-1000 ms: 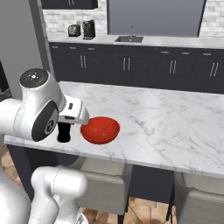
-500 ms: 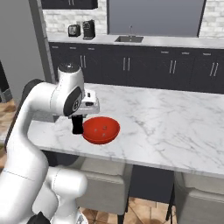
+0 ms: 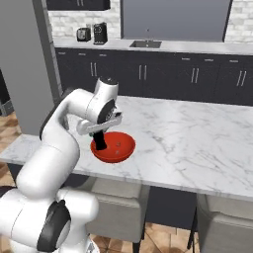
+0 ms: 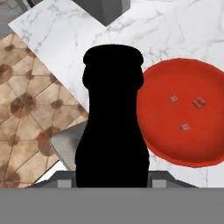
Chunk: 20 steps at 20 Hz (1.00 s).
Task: Open the fridge, grab two sodas, and place both sodas inside the bowl with ice on the dining counter.
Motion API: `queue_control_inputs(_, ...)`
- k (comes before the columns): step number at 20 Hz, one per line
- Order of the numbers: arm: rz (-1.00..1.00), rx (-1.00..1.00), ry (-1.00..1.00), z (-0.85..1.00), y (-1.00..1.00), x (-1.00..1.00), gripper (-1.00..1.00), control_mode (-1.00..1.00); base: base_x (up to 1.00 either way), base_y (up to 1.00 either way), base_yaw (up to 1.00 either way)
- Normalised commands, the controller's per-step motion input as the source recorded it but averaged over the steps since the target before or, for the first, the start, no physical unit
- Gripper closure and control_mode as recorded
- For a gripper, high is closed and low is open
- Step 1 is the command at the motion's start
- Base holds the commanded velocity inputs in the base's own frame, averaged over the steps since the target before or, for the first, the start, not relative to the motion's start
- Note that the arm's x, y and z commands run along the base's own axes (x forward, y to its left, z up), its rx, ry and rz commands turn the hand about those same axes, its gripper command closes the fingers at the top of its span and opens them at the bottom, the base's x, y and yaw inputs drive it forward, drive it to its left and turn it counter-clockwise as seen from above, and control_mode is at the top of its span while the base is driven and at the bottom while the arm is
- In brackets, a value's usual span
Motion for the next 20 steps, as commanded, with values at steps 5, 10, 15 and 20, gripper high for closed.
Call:
queue_control_inputs(5, 0.28, -0.07, 0.16, -0.39, -0.01, 0.45, 1.00, -1.00, 0.00, 0.00, 0.00)
queue_control_inputs(10, 0.16, -0.11, 0.13, -0.28, 0.00, 0.49, 1.00, -1.00, 0.00, 0.00, 0.00)
queue_control_inputs(15, 0.13, -0.11, 0.01, -0.30, 0.00, 0.49, 1.00, -1.00, 0.00, 0.00, 0.00)
queue_control_inputs(20, 0.10, -0.13, 0.00, -0.37, 0.00, 0.44, 1.00, -1.00, 0.00, 0.00, 0.00)
